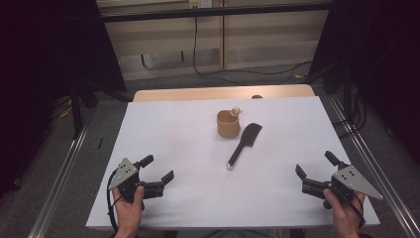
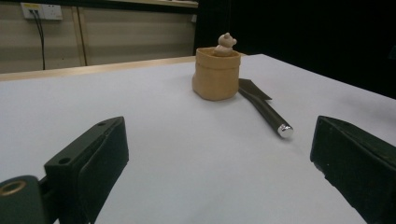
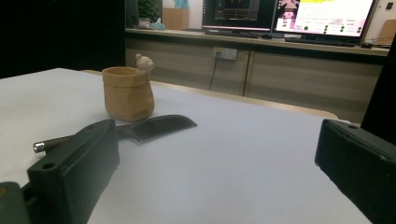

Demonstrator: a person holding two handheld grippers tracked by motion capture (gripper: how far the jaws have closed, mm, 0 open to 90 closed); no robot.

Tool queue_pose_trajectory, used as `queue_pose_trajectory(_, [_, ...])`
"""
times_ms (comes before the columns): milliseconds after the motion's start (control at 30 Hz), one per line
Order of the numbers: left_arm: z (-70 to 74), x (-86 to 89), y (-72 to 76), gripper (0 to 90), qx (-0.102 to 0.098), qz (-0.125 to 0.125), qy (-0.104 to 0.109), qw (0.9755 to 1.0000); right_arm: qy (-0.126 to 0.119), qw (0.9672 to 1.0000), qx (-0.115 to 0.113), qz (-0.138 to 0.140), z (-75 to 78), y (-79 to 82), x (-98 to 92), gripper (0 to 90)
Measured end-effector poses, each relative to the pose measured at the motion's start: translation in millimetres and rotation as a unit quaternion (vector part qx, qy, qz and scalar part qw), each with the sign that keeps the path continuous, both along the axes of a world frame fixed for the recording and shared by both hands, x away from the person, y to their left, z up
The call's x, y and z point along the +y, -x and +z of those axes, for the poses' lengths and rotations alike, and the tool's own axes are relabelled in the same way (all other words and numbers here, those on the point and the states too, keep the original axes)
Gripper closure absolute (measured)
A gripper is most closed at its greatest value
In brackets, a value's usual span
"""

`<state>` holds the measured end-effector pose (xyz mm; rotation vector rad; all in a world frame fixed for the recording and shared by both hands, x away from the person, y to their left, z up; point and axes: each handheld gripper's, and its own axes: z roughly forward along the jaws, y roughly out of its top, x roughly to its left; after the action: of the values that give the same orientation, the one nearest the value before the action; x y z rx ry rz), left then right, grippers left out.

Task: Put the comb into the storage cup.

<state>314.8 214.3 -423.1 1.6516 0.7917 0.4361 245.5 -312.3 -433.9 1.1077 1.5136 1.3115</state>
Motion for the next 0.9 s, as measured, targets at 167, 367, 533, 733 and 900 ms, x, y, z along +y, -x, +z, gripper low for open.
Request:
queue_pose_trajectory(167, [0.9,-8.1,-6.8,3.3,0.011,-0.001,0.008,0.9999,0.003,1.0000,0.000,0.004,0.1,-0.1,0.6,0.0])
queue_pose_trajectory(367, [7.2,-15.5,-10.6,3.1,0.000,0.004,0.004,1.0000,-0.001,1.0000,0.002,0.007,-0.4,-0.5,2.1,0.0])
queue_pose_trajectory(533, [8.9,-20.4,-18.9,3.8,0.006,-0.006,0.001,1.0000,0.000,1.0000,0.001,0.007,-0.2,-0.5,1.8,0.0])
queue_pose_trajectory(733, [10.4,-28.6,-27.4,4.2,0.011,-0.006,-0.015,0.9998,0.001,1.0000,0.001,0.010,-0.7,-1.5,2.1,0.0])
queue_pose_trajectory(900, [11.4,-39.5,-34.5,4.5,0.018,-0.038,-0.025,0.9988,0.003,1.0000,0.002,0.009,-0.7,-1.4,2.2,0.0])
